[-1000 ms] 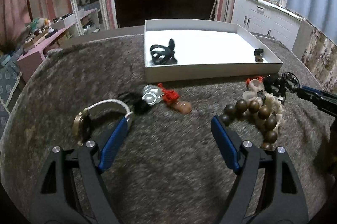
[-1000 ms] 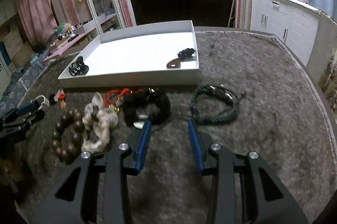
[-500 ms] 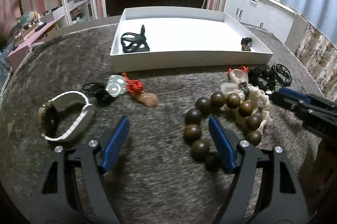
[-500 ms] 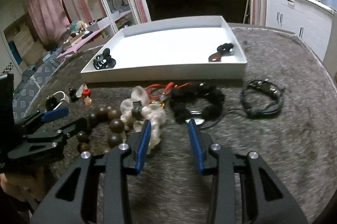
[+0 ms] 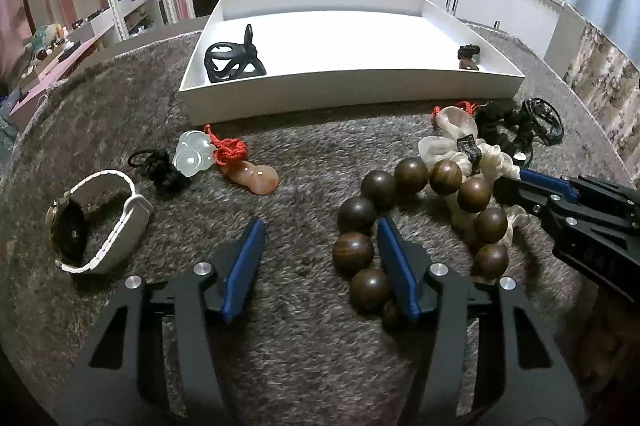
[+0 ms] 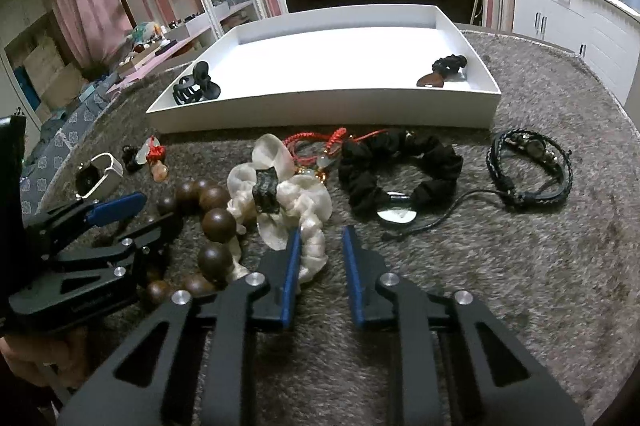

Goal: Organize jewelry
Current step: 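Move both open tools back to the jewelry on the table, then grasp the dark wooden bead bracelet with the left tool while the right tool grasps the white scrunchie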

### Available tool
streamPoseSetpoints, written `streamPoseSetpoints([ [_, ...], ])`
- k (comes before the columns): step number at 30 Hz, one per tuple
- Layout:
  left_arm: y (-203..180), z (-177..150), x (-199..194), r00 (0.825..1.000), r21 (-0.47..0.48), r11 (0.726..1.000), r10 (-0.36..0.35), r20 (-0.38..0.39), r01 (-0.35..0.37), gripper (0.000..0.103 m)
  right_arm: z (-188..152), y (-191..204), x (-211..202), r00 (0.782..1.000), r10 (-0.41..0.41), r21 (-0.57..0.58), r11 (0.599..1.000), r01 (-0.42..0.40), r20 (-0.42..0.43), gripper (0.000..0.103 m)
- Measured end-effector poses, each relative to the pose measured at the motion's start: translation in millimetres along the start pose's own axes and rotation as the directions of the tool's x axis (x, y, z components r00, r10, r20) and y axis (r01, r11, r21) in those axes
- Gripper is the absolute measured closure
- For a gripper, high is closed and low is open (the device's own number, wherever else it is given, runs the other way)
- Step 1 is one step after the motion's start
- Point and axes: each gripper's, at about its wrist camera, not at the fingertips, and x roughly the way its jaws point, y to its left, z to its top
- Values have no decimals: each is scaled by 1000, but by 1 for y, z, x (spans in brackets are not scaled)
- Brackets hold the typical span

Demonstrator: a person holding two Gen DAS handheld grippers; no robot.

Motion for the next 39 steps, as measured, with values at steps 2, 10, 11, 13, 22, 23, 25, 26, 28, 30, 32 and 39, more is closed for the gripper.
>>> streamPoseSetpoints([
  [2, 0, 1, 0, 1000, -2, 1000, -7, 3, 7, 48, 0, 0, 0, 1000, 2, -2, 1000, -2, 0, 82],
  [10, -3, -1, -5, 999, 18, 999, -47, 26, 47, 83, -1, 0, -2, 1000, 4, -12, 1000, -4, 8, 82],
  [11, -1, -1, -6, 999, 11, 999, -48, 25, 48, 83, -1, 0, -3, 1000, 6, -15, 1000, -6, 9, 82],
  [13, 3, -2, -6, 999, -1, 999, -36, 23, 36, 83, -2, 0, -5, 1000, 6, -14, 1000, -5, 11, 82],
  [22, 13, -6, -16, 998, -31, 999, -40, 52, 42, 86, -2, -1, -9, 1000, 28, -17, 999, -28, 13, 94],
  [23, 13, -5, -18, 998, -28, 999, -40, 56, 42, 86, -1, 0, -9, 999, 31, -17, 999, -31, 14, 95],
  [25, 13, -3, -22, 997, -31, 998, -45, 63, 47, 86, -1, 0, -11, 999, 38, -17, 999, -37, 15, 96],
  [26, 13, -2, -24, 996, -33, 998, -46, 71, 49, 86, 0, 1, -12, 999, 40, -18, 999, -40, 15, 97],
  [28, 12, 1, -27, 996, -29, 998, -46, 79, 49, 86, 0, 0, -13, 999, 51, -16, 999, -50, 14, 98],
  [30, 13, 3, -31, 995, -30, 998, -46, 86, 49, 86, 1, 1, -16, 998, 58, -16, 998, -58, 20, 98],
  [32, 13, 5, -33, 995, -31, 998, -49, 92, 52, 86, 2, 1, -20, 998, 59, -12, 998, -59, 32, 98],
  [39, 9, 15, -51, 989, 2, 999, -43, 140, 44, 86, 12, 2, -40, 993, 67, -24, 998, -65, 94, 98],
])
